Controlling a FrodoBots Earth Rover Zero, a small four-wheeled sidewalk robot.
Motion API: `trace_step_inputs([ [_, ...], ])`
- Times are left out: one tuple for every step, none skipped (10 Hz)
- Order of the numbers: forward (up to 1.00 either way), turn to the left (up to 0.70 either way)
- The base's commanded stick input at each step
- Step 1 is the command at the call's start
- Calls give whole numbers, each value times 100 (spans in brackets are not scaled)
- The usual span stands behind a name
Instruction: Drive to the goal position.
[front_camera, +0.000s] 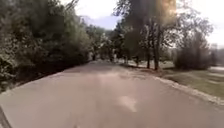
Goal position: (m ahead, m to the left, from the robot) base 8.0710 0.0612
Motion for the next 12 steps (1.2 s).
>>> trace_step_inputs([
  [70,0],
  [70,0],
  [70,0],
  [70,0],
  [70,0],
  [70,0],
  [70,34],
  [70,35],
  [70,35],
  [70,35],
  [70,16],
  [70,0],
])
